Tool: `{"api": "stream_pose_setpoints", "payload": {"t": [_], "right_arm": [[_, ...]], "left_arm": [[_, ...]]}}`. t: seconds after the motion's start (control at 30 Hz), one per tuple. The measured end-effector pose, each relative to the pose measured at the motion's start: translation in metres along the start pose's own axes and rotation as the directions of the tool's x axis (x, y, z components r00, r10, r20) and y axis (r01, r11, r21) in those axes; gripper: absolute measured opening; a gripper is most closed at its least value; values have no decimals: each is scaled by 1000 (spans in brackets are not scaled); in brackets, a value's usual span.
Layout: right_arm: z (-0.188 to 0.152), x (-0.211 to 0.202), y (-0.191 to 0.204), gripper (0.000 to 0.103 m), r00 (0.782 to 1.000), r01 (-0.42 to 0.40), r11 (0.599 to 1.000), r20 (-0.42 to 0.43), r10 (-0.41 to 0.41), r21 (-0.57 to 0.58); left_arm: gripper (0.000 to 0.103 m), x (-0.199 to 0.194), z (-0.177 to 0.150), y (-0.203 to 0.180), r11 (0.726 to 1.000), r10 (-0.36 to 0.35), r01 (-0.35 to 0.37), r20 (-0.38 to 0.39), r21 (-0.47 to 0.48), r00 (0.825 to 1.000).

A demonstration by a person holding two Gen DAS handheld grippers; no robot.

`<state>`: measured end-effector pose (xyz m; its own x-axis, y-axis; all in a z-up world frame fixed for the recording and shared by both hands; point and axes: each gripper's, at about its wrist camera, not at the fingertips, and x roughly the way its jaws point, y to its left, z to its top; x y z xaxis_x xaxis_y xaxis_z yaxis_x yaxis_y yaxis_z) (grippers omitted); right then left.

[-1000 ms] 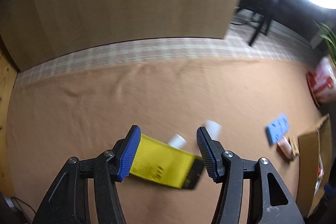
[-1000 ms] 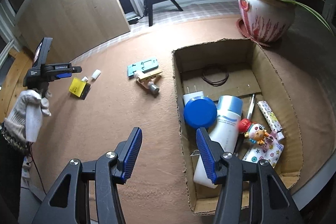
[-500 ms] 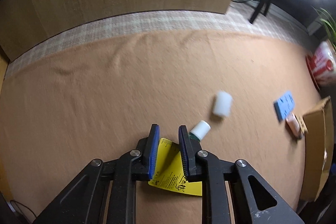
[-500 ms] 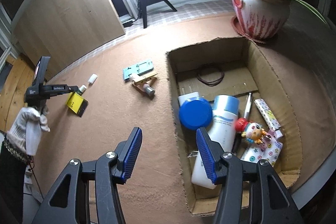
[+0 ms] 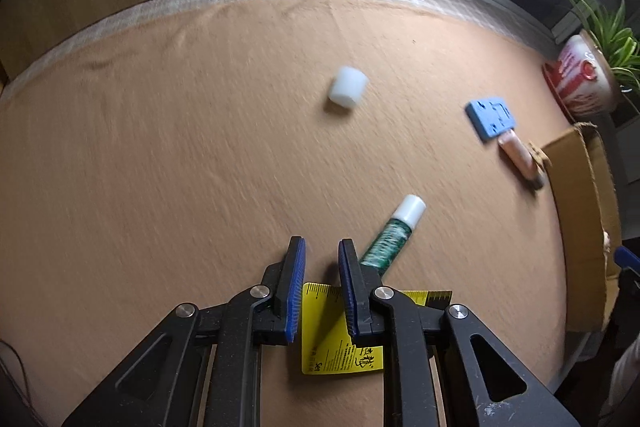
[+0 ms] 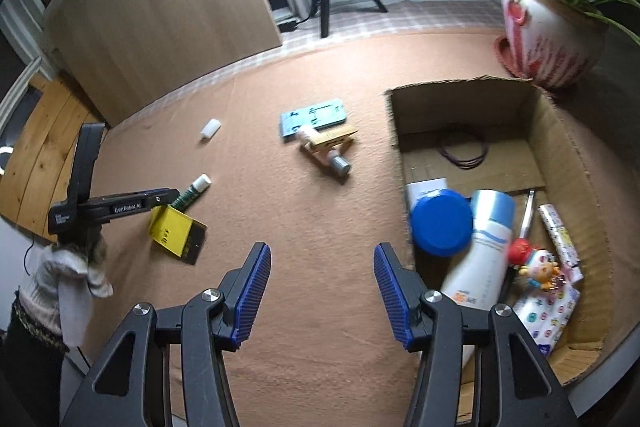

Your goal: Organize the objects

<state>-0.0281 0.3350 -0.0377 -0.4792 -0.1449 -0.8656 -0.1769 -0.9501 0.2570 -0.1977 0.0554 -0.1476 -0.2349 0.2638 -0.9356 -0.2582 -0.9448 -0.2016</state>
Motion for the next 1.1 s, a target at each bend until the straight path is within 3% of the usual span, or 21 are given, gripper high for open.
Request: {"api": "stream_pose_setpoints", "payload": {"t": [0.37, 0.53, 0.6, 0.63, 0.67, 0.97, 1.1], "right_arm": [[0, 36, 35, 50, 992, -89, 993, -100, 82, -74], [-8, 51, 47, 50, 981, -127, 988, -156, 113, -83], [-14, 55, 54, 50, 976, -140, 986, -177, 123, -91], [-16, 57, 56, 50, 974, -146, 985, -187, 127, -94], [-20, 60, 60, 50, 971, -156, 983, -199, 134, -96], [-28, 70, 61, 50, 955, -185, 982, -242, 173, -27], [-29, 73, 56, 50, 948, -195, 981, -254, 191, 7]], "left_arm": [[19, -11, -53, -8, 998, -56, 56, -1, -13, 998], [20, -19, -77, -15, 997, -78, 79, -13, 27, 997], [34, -21, -79, -12, 997, -73, 73, -7, 27, 997], [49, -23, -78, -11, 998, -60, 60, 5, 24, 998], [56, -25, -77, -8, 998, -57, 57, 18, 24, 998], [53, -23, -91, -31, 985, -127, 129, -26, 114, 992], [53, -20, -106, -50, 973, -201, 205, -52, 104, 978]]}}
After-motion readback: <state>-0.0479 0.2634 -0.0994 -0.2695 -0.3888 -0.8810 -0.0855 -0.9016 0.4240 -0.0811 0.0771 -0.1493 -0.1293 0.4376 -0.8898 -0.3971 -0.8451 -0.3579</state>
